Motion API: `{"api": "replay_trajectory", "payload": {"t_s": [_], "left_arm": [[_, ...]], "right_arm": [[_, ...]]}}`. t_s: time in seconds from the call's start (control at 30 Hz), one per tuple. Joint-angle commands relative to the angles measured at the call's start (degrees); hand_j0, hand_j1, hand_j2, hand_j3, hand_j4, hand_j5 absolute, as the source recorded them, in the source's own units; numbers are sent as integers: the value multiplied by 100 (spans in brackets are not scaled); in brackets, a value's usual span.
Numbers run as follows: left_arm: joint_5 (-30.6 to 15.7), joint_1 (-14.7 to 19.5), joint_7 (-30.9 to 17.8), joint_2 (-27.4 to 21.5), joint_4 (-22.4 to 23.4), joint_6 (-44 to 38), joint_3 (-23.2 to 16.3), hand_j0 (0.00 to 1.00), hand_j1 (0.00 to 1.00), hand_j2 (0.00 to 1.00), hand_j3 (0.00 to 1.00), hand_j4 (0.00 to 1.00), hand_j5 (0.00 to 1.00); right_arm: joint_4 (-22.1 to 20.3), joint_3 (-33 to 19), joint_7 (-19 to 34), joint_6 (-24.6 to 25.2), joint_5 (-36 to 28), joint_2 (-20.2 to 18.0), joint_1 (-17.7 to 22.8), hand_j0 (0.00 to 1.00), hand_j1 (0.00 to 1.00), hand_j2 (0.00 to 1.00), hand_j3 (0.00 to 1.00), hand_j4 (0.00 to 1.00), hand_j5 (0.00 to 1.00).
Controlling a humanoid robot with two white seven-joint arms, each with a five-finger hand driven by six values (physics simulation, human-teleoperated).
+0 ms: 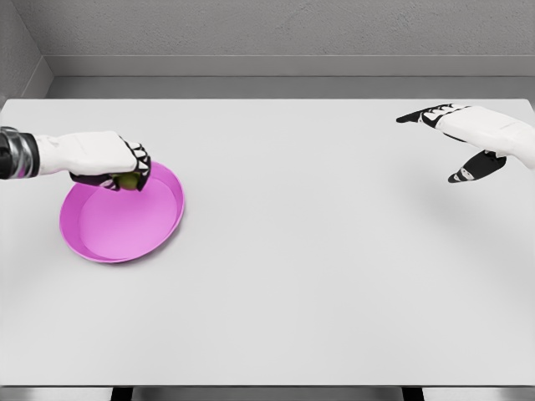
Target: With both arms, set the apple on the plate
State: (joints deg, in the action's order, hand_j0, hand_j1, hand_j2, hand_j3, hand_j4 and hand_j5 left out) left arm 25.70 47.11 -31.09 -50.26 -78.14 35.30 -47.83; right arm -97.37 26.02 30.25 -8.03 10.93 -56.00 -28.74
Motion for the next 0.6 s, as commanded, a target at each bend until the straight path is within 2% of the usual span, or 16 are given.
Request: {"api": "replay_trajectory", "payload": {"t_s": [0.0, 0.03, 0.07, 0.1, 0.27, 0.37, 0.4, 0.47, 0.57], "left_arm": [[-65, 0, -2, -28, 44, -30, 19, 51, 51, 51, 51, 51, 51], [-83, 0, -11, -28, 18, -30, 19, 68, 68, 68, 68, 68, 68], [-74, -9, -20, -28, -8, -30, 10, 96, 96, 96, 96, 96, 96], [-65, -79, -20, -37, -26, -30, 19, 100, 100, 100, 100, 100, 100], [-144, -88, 7, -37, -96, -30, 37, 100, 100, 100, 100, 100, 100], [-970, -176, -19, -178, -26, -30, 151, 100, 100, 100, 100, 100, 100], [-1128, -228, -11, -213, 9, -30, 159, 100, 100, 100, 100, 100, 100], [-1322, -378, -20, -292, 62, -30, 423, 100, 100, 100, 100, 100, 100], [-1594, -439, -2, -327, 413, -30, 652, 100, 100, 100, 100, 100, 100]], "right_arm": [[-2, -1, -1, 3, -12, -7, 0, 100, 100, 100, 100, 100, 100], [-2, -1, -10, 3, -12, -7, 0, 100, 100, 100, 100, 100, 100], [-2, -1, -1, 3, -12, -7, 0, 100, 100, 100, 100, 100, 100], [-2, -1, -1, 3, -12, -7, 0, 100, 100, 100, 100, 100, 100], [-2, -1, -1, 3, -12, -7, 0, 100, 100, 100, 100, 100, 100], [-2, -1, -1, 3, -12, -7, 0, 100, 100, 100, 100, 100, 100], [-2, -1, -2, 3, -12, -7, 0, 100, 100, 100, 100, 100, 100], [-2, -1, -10, 3, -12, -7, 0, 100, 100, 100, 100, 100, 100], [-2, -1, -2, 3, -12, -7, 0, 100, 100, 100, 100, 100, 100]]}}
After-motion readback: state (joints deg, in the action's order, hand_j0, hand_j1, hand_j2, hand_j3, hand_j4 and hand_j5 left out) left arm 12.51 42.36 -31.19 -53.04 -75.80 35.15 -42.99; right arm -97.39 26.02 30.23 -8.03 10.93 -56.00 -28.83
